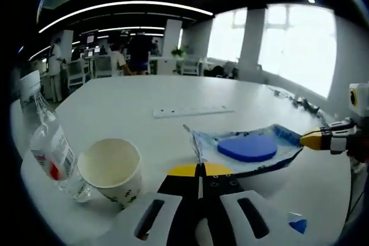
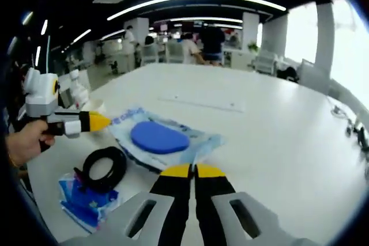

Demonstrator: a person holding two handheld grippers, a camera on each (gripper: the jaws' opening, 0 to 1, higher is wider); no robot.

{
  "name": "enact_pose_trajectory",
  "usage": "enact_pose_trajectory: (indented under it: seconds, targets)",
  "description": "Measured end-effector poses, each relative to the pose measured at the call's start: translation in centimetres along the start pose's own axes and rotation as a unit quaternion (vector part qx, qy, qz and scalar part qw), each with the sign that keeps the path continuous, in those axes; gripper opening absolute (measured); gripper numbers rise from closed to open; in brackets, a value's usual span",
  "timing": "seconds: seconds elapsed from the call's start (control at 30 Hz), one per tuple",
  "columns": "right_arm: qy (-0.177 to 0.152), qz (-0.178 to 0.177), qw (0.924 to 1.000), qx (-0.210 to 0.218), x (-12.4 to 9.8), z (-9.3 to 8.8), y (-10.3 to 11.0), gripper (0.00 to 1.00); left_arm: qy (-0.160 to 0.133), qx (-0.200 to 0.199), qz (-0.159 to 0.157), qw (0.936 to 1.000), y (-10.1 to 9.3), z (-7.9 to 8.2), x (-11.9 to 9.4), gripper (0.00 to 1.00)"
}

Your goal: Arrange the tabletop items into an orderly group along one side of the table until the central work area is clear of visible clutter.

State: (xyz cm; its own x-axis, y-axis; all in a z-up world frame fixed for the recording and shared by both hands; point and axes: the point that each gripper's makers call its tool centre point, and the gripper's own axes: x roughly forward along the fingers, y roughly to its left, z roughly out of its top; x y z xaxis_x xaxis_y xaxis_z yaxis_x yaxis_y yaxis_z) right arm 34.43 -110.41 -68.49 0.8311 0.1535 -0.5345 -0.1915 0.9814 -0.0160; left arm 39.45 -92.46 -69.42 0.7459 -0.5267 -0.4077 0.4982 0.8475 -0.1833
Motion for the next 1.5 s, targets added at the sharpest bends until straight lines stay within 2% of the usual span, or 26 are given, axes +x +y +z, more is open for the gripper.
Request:
enact_pose_trajectory:
  seconds: [0.07, 0.33, 0.4, 0.6, 0.87, 1.13, 1.5]
  targets:
    - [0.003, 0.004, 1.0, -0.002, 0.7, 0.1, -0.1, 0.0, -0.003, -0.012, 0.007, 0.9999, 0.3, -0.1, -0.2, 0.0]
    - [0.003, 0.019, 0.9998, 0.001, 2.6, 0.4, 0.3, 0.0, -0.025, -0.017, 0.025, 0.9992, 1.1, 0.0, -0.8, 0.0]
    - [-0.001, 0.024, 0.9997, -0.007, 3.1, 0.5, 0.3, 0.0, -0.025, -0.02, 0.031, 0.999, 1.5, -0.2, -0.7, 0.0]
    - [0.003, 0.044, 0.999, 0.002, 4.7, 0.2, 0.7, 0.0, -0.029, -0.033, 0.045, 0.998, 2.5, -0.6, -0.4, 0.0]
    - [0.019, 0.056, 0.9982, 0.012, 6.1, -1.0, 1.2, 0.0, -0.01, -0.059, 0.064, 0.9962, 3.7, -2.8, 0.5, 0.0]
    - [0.049, 0.059, 0.9968, 0.021, 6.7, -3.1, 1.3, 0.0, 0.015, -0.05, 0.075, 0.9959, 4.1, -4.8, 0.7, 0.0]
    - [0.057, 0.06, 0.9959, 0.037, 6.4, -3.9, 1.4, 0.0, 0.016, -0.062, 0.079, 0.9948, 4.2, -5.2, 0.6, 0.01]
